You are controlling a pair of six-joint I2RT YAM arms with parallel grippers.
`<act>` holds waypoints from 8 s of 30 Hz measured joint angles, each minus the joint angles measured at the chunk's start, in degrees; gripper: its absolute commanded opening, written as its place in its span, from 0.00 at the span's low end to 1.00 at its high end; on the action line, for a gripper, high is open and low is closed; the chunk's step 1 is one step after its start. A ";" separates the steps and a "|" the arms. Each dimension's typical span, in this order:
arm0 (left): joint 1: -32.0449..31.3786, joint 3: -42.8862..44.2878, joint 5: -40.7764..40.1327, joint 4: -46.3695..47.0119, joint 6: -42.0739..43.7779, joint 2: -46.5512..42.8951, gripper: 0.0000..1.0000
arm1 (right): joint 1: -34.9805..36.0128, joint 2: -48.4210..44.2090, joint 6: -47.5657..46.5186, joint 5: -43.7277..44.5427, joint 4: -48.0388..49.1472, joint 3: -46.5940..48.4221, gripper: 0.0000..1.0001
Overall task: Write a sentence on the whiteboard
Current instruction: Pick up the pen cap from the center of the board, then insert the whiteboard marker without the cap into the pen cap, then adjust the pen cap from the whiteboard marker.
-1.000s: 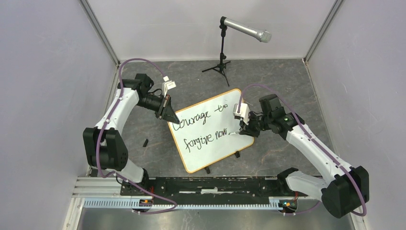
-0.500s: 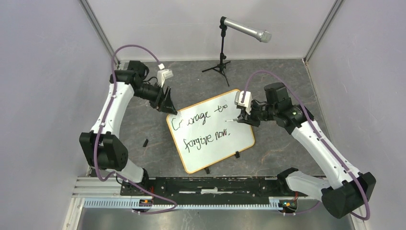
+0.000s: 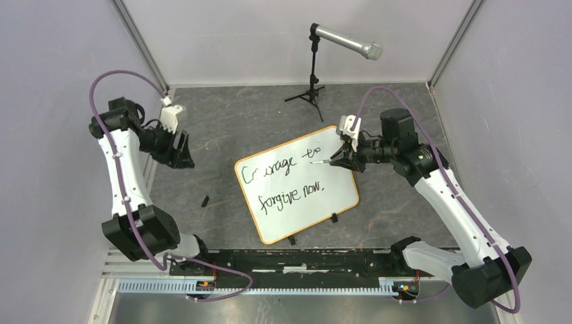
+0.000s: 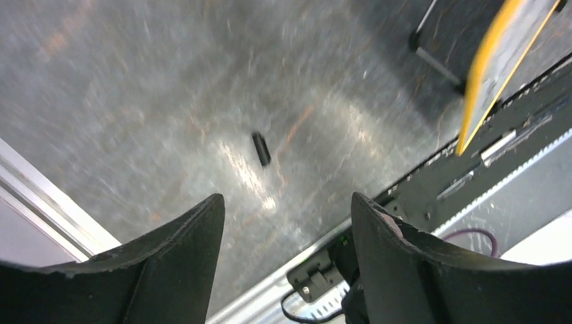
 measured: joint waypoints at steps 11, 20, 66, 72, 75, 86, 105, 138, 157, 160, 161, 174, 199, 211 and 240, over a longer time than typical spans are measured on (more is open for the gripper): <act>2.32 -32.74 -10.58 12.70 1.53 -0.57 0.69 | -5.35 2.62 6.97 -6.71 6.93 -0.02 0.00; -2.12 -43.56 -15.06 29.31 -3.28 -2.82 0.66 | -7.32 3.45 11.61 -9.31 11.78 -0.07 0.00; -22.51 -0.66 -17.51 16.50 -9.31 -8.41 0.02 | -8.00 4.68 15.04 -11.89 15.19 -4.81 0.00; -42.97 8.07 -21.49 6.05 -7.30 -8.50 0.02 | -8.00 3.34 19.98 -15.34 19.67 -7.65 0.00; -54.73 8.90 -27.82 2.12 -7.23 -6.91 0.02 | -8.00 1.55 27.85 -18.75 26.67 -13.29 0.00; -73.99 13.79 -39.54 -2.43 -10.23 3.34 0.02 | -7.41 1.25 74.64 -23.58 80.08 -33.81 0.00; -79.91 17.46 -40.33 -3.41 -11.28 8.72 0.02 | -0.17 2.56 81.35 -22.99 89.15 -32.22 0.00; -81.53 19.02 -40.33 -3.93 -11.85 9.55 0.02 | 2.69 4.35 71.25 -20.87 76.26 -27.21 0.00; -82.14 23.28 -40.28 -5.90 -12.94 12.24 0.02 | 5.11 5.90 65.05 -20.00 70.66 -23.52 0.00; -81.85 24.65 -40.35 -5.95 -13.73 12.59 0.02 | 5.16 6.12 65.09 -19.45 71.47 -23.39 0.00; -81.72 25.05 -40.35 -5.97 -14.01 12.76 0.02 | 5.14 6.19 65.44 -19.34 72.22 -23.39 0.00; -81.35 30.71 -38.01 -5.97 -16.02 14.16 0.36 | 5.29 6.91 73.46 -18.82 84.26 -24.90 0.00; -46.82 3.37 13.75 11.21 -31.85 -2.51 0.72 | 1.60 6.27 78.64 -18.91 85.64 -23.45 0.00; -46.34 -12.79 21.99 37.11 -49.90 -10.29 0.46 | 5.57 6.27 77.79 -18.86 83.80 -22.01 0.00; -46.99 -16.20 25.24 40.09 -52.19 -10.97 0.02 | 6.51 6.43 76.87 -19.23 82.47 -21.55 0.00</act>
